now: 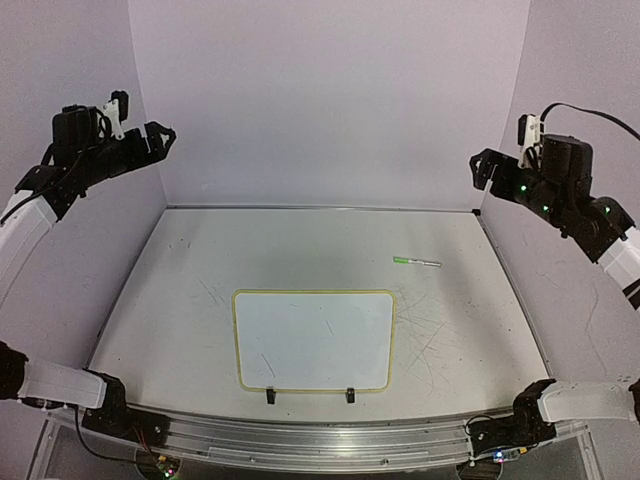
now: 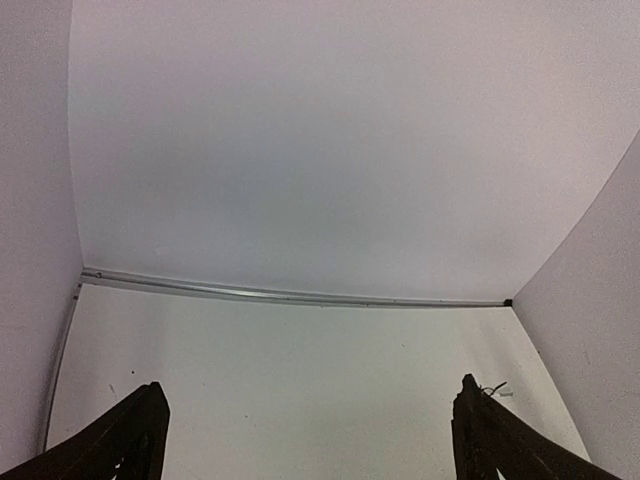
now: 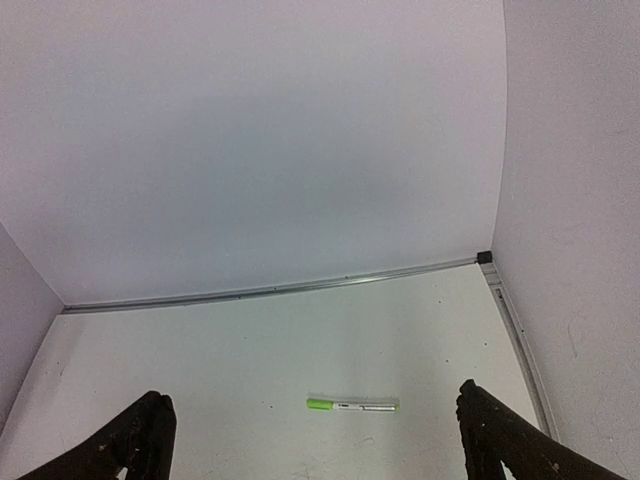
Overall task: Write a sentence on the whiteboard
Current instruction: Move the whiteboard to the center of the board.
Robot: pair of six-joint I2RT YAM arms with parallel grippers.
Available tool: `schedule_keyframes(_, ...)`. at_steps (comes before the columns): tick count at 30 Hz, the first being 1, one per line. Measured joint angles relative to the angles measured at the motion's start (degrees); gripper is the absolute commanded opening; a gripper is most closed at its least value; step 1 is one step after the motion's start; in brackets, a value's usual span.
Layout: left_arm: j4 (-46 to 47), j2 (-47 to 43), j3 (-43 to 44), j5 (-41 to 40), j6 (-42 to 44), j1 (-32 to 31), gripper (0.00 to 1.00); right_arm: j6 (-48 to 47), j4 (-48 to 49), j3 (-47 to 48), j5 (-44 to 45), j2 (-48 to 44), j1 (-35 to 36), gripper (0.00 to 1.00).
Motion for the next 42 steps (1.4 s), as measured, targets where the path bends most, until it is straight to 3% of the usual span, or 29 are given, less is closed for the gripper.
schedule_keyframes(9,-1.72,1.92,-8.19,10.02,-4.80,-1.55,0.99,-0.24,-3.09,0.19,-3.48,3.52,0.00,0.98)
schedule_keyframes(16,-4.71,2.47,-19.03,9.84,-8.84,-13.99,0.97,0.07,-6.82,-0.29,-13.20,7.59,2.21,0.98)
schedule_keyframes(20,-5.55,1.93,-25.83,7.87,-12.32,-23.28,0.94,2.19,-8.44,-0.99,-15.73,8.30,9.76,0.98)
schedule_keyframes(23,-6.00,-0.59,-28.81,5.47,-15.04,-26.90,0.95,3.93,-10.53,-1.52,-16.47,8.30,15.17,0.98)
schedule_keyframes(31,-14.18,-13.73,-30.83,-4.05,-19.34,-27.82,0.98,9.06,-18.20,-1.55,-14.87,5.38,24.43,0.97)
schedule_keyframes(36,-17.46,-15.52,-30.46,-8.68,-19.83,-27.82,0.99,12.77,-22.56,-1.52,-14.36,3.28,28.79,0.93)
schedule_keyframes(42,-17.86,-15.04,-30.40,-9.00,-20.03,-27.82,0.98,22.71,-23.85,-1.42,-12.79,11.98,43.93,0.90)
